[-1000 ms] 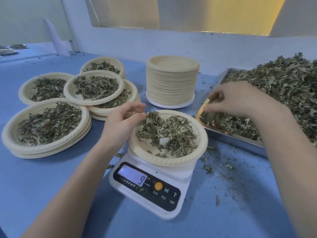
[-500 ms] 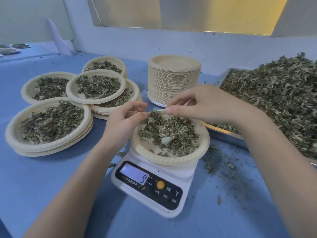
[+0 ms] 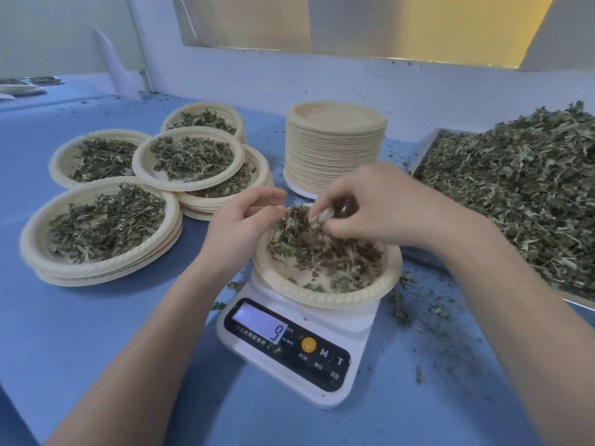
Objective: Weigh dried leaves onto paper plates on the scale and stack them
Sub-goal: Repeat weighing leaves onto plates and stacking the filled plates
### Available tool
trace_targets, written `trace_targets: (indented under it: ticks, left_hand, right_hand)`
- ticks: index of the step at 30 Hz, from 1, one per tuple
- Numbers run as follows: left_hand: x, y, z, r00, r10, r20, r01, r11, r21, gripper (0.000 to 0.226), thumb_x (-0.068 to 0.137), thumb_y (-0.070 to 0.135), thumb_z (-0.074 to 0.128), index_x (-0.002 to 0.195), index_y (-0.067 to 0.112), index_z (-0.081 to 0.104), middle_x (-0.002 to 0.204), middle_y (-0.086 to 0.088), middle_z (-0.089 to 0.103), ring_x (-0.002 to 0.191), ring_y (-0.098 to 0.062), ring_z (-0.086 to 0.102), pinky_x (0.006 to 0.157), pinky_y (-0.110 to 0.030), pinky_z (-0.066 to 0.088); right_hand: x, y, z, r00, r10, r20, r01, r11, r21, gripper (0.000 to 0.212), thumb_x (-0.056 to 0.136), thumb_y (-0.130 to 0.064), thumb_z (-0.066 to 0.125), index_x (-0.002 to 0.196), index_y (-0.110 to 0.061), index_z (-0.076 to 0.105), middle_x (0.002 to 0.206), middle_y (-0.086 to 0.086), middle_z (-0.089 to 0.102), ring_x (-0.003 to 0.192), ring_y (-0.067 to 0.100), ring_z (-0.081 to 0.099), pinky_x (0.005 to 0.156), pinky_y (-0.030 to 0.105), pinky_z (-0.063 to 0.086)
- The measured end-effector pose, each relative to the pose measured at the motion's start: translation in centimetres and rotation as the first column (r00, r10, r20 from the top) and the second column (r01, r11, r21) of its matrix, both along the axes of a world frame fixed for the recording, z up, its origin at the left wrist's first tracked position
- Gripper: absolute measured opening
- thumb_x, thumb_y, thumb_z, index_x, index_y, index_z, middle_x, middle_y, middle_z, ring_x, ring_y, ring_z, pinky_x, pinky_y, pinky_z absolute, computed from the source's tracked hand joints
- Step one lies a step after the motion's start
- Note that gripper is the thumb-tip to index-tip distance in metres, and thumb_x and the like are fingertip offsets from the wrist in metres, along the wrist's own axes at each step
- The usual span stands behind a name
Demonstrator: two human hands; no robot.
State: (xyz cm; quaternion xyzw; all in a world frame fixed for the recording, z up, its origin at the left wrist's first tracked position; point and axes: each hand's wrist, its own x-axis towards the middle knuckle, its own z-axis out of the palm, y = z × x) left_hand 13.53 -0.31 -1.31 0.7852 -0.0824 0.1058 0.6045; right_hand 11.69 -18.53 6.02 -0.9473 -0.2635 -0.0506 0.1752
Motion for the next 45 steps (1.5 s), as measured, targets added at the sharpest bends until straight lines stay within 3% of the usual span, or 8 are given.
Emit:
trace_targets:
  ticks: [4, 7, 11, 15, 34, 39, 41, 45]
  left_hand:
    - [0.1, 0.0, 0.0, 1.000, 0.006, -0.003, -0.006, 1.000, -0.007, 0.024, 0.088, 0.013, 0.059, 0.109, 0.020, 0.068, 0.104, 0.010, 0.068, 0.096, 0.000, 0.062, 0.090, -0.023, 0.046]
    - [0.0, 0.0, 0.0, 1.000, 0.004, -0.001, -0.004, 1.000, 0.007, 0.024, 0.088, 0.014, 0.059, 0.110, 0.020, 0.067, 0.106, 0.009, 0.068, 0.101, -0.003, 0.061, 0.090, -0.024, 0.045]
    - [0.0, 0.1, 0.0, 1.000, -0.001, -0.005, 0.001, 1.000, 0.002, 0.024, 0.088, 0.014, 0.060, 0.110, 0.021, 0.067, 0.107, 0.009, 0.068, 0.101, -0.003, 0.061, 0.092, -0.025, 0.045]
    - [-0.1, -0.1, 0.1, 1.000, -0.009, -0.008, 0.009, 1.000, 0.009, 0.037, 0.073, 0.031, 0.060, 0.108, 0.023, 0.068, 0.104, 0.012, 0.068, 0.101, -0.002, 0.061, 0.091, -0.025, 0.045]
    - [0.1, 0.0, -0.2, 0.999, -0.032, 0.004, 0.032, 0.999, 0.011, 0.036, 0.072, 0.030, 0.060, 0.107, 0.024, 0.067, 0.100, 0.010, 0.067, 0.101, -0.007, 0.060, 0.089, -0.023, 0.044]
    - [0.1, 0.0, -0.2, 0.999, -0.033, 0.003, 0.033, 0.999, -0.002, 0.040, 0.069, 0.032, 0.058, 0.107, 0.023, 0.068, 0.100, 0.010, 0.068, 0.100, -0.007, 0.061, 0.090, -0.024, 0.045]
    - [0.1, 0.0, -0.2, 0.999, -0.036, 0.000, 0.036, 0.999, -0.003, 0.040, 0.069, 0.031, 0.058, 0.108, 0.022, 0.068, 0.099, 0.010, 0.067, 0.099, -0.006, 0.061, 0.088, -0.022, 0.044]
    - [0.2, 0.1, -0.3, 0.999, -0.034, -0.002, 0.034, 0.999, 0.010, 0.028, 0.081, 0.020, 0.065, 0.108, 0.022, 0.067, 0.103, 0.007, 0.067, 0.101, -0.008, 0.061, 0.088, -0.024, 0.044]
  right_hand:
    - [-0.2, -1.2, 1.1, 0.999, -0.038, 0.023, 0.032, 0.971, 0.239, 0.023, 0.078, -0.014, 0.069, 0.079, -0.036, 0.068, 0.047, -0.024, 0.058, 0.042, -0.005, 0.055, 0.043, 0.004, 0.034]
    - [-0.1, -1.6, 1.3, 0.998, -0.059, 0.015, 0.054, 0.965, 0.258, 0.021, 0.080, -0.014, 0.069, 0.080, -0.035, 0.067, 0.044, -0.030, 0.055, 0.042, -0.004, 0.057, 0.044, 0.002, 0.034]
    - [0.0, -2.0, 1.7, 0.996, -0.083, 0.013, 0.075, 0.952, 0.297, 0.022, 0.082, -0.015, 0.069, 0.078, -0.037, 0.066, 0.046, -0.024, 0.058, 0.044, -0.003, 0.059, 0.045, 0.005, 0.040]
    - [-0.1, -2.5, 2.0, 0.994, -0.104, 0.045, 0.082, 0.934, 0.347, 0.021, 0.082, -0.014, 0.069, 0.079, -0.035, 0.067, 0.045, -0.031, 0.054, 0.041, -0.006, 0.055, 0.042, 0.002, 0.034]
    - [0.3, -3.9, 2.4, 0.977, -0.176, 0.122, 0.124, 0.929, 0.349, 0.014, 0.081, -0.016, 0.069, 0.088, -0.028, 0.071, 0.046, -0.033, 0.053, 0.044, -0.007, 0.054, 0.044, 0.002, 0.033]
    - [1.1, -5.3, 2.1, 0.939, -0.295, 0.175, 0.240, 0.929, 0.281, 0.011, 0.081, -0.015, 0.068, 0.088, -0.024, 0.072, 0.044, -0.024, 0.053, 0.048, -0.004, 0.059, 0.048, -0.001, 0.037]
    - [1.5, -6.0, 1.9, 0.908, -0.357, 0.219, 0.312, 0.925, 0.218, 0.012, 0.081, -0.014, 0.066, 0.089, -0.022, 0.072, 0.056, -0.025, 0.051, 0.051, -0.006, 0.054, 0.048, -0.003, 0.035]
    - [1.7, -6.8, 1.4, 0.913, -0.389, 0.122, 0.349, 0.900, 0.260, 0.012, 0.082, -0.015, 0.068, 0.085, -0.027, 0.068, 0.062, -0.018, 0.058, 0.048, -0.002, 0.060, 0.044, -0.001, 0.036]
